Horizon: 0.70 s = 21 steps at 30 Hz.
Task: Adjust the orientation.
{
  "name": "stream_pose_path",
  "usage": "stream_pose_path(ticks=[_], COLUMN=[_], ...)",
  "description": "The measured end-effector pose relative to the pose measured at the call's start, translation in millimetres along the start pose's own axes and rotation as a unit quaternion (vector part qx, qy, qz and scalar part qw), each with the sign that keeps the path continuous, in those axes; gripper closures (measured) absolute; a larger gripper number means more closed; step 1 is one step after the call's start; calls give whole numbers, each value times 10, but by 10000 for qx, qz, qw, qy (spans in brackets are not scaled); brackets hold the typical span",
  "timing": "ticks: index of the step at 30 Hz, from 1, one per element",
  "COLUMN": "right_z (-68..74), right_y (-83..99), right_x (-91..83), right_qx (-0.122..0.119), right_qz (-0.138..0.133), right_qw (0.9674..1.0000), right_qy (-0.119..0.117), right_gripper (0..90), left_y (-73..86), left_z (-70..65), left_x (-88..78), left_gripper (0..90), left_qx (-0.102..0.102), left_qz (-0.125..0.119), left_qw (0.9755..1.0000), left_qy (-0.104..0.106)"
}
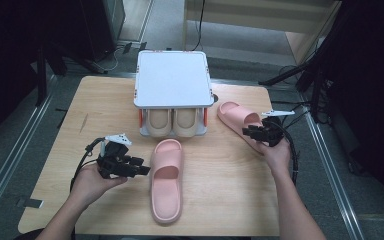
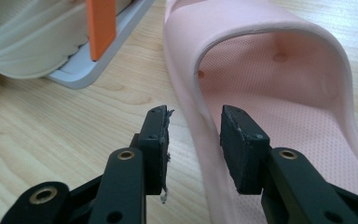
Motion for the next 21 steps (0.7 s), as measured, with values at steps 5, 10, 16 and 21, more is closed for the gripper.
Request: stream_pose_path(ticks=[5,10,16,21], right_z=[1,18,28,43], right_y=[-49,-79,-75,-94], right_x=[92,184,276,273], right_qx=[6,14,6,9], right_qz=[25,71,181,232], right_qw=[10000,10000,9998,9997], right_qy=[25,44,107,99], right_gripper=[632,639,726,771], left_y=[68,123,157,170], left_z=[-8,1,15,28], left_x=[-66,-116,-145,-154], left_gripper=[500,500,501,501], left_qx=[-84,-136,-211,-254], left_qz=[-68,-101,-155,-164], left_qw=[9999,9997,9994,9992], left_qy=[-98,-177,-233,-266])
Point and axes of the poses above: each handheld gripper's, and its own axes: x roughly forward along the jaws, y roughly out of its underside, z roughly to its left, the point moved 7 cm from there along x, roughly forward along the jaws, and after that the axes turned 11 degrees about y, right-handed, at the moved point
